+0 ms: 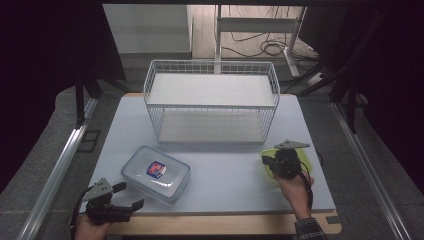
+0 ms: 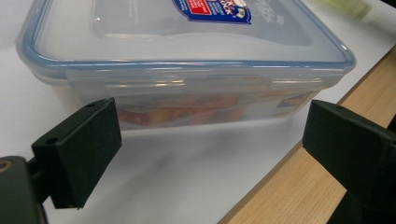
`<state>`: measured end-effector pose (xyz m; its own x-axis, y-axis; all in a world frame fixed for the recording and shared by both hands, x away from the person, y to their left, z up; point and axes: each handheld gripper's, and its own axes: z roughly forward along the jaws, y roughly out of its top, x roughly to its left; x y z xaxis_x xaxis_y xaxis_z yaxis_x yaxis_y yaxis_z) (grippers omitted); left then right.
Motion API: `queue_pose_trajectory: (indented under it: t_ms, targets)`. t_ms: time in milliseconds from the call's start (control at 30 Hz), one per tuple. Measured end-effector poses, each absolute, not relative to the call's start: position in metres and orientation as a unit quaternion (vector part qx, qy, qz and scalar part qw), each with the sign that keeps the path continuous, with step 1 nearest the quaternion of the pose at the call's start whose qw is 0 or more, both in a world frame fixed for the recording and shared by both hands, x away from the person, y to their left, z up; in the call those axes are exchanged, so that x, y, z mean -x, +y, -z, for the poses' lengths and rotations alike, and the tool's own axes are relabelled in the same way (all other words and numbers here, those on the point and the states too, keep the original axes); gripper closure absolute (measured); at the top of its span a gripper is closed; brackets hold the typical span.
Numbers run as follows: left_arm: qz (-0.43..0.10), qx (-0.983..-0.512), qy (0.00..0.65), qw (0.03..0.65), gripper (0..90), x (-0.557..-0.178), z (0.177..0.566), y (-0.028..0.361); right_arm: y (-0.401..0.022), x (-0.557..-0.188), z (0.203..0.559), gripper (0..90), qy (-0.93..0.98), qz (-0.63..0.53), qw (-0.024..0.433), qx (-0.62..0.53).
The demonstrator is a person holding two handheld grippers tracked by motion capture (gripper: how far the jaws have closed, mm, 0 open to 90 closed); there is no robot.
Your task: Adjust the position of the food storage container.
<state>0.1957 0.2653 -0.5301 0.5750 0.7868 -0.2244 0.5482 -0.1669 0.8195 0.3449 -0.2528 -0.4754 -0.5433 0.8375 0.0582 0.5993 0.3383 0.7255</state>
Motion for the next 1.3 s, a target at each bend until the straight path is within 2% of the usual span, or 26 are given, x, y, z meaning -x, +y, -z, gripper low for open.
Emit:
queue_pose_trajectory:
  t_ms: [267,400,767,900,1000,1233,1267,1300]
  targets:
    - [-0.131,-0.756,0.442,0.465,2.9,-0.196,0.53,0.266,-0.244,-0.338,0.472,89.7,0.808,-0.372,0.158,-0.429]
    - [-0.135,-0.757,0.445,0.46,2.5,-0.195,0.529,0.268,-0.235,-0.341,0.483,89.8,0.827,-0.341,0.149,-0.422]
    - [-0.146,-0.76,0.454,0.442,9.2,-0.196,0.528,0.272,-0.254,-0.353,0.482,89.8,0.807,-0.337,0.177,-0.452]
    - [-0.15,-0.747,0.476,0.439,13.9,-0.198,0.528,0.286,-0.261,-0.353,0.481,89.8,0.8,-0.343,0.182,-0.457]
    - [-0.155,-0.731,0.495,0.442,28.3,-0.2,0.527,0.3,-0.257,-0.347,0.479,89.8,0.808,-0.354,0.176,-0.437]
    - [-0.162,-0.726,0.509,0.433,66.7,-0.213,0.528,0.311,-0.242,-0.334,0.479,89.8,0.827,-0.357,0.161,-0.404]
    - [-0.162,-0.726,0.509,0.433,71.0,-0.213,0.528,0.311,-0.24,-0.331,0.478,89.8,0.828,-0.36,0.159,-0.4]
    - [-0.168,-0.727,0.513,0.424,71.0,-0.216,0.529,0.313,-0.24,-0.331,0.478,89.8,0.828,-0.36,0.159,-0.4]
